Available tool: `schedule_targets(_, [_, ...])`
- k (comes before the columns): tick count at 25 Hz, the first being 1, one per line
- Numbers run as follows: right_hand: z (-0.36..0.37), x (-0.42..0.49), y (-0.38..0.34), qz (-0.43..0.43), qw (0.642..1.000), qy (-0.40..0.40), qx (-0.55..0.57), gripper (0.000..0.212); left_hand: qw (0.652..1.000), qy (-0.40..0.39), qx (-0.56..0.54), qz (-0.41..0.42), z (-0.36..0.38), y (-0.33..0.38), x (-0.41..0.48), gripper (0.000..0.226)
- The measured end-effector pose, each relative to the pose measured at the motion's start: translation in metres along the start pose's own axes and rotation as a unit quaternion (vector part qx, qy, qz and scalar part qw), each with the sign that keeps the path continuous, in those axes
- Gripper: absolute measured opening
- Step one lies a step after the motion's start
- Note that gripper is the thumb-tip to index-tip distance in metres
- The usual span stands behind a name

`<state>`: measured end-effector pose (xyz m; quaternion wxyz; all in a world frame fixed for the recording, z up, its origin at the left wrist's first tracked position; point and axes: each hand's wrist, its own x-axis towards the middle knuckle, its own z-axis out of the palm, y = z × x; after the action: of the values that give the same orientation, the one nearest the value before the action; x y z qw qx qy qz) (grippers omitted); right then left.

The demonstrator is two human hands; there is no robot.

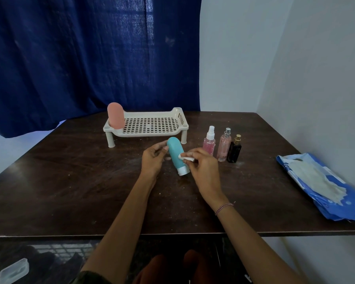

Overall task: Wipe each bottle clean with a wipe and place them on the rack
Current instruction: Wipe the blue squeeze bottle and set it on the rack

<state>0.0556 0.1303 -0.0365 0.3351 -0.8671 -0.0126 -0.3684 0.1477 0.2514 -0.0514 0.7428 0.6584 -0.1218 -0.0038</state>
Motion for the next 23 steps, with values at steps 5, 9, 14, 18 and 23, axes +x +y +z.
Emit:
schedule_targets(5, [0.005, -0.006, -0.005, -0.035, 0.999, -0.017, -0.003, 0.021, 1.0, -0.01, 0.01, -0.022, 0.004, 0.001, -0.004, 0.04])
schedule_targets(9, [0.005, -0.01, -0.007, -0.06, 0.997, -0.04, -0.004, 0.021, 0.999, -0.013, 0.023, -0.04, 0.004, 0.001, -0.003, 0.044])
schedule_targets(14, [0.005, -0.014, -0.008, -0.087, 0.992, -0.07, -0.059, 0.02, 0.996, -0.035, -0.011, -0.083, 0.006, -0.001, -0.001, 0.042])
schedule_targets(18, [0.001, -0.012, 0.002, -0.039, 0.996, -0.066, -0.04, 0.022, 0.987, -0.035, -0.093, -0.13, 0.009, 0.004, -0.002, 0.041])
schedule_targets(23, [0.003, -0.012, 0.0, -0.032, 0.998, -0.052, -0.027, 0.023, 0.979, -0.074, -0.144, -0.12, 0.012, 0.006, -0.006, 0.039])
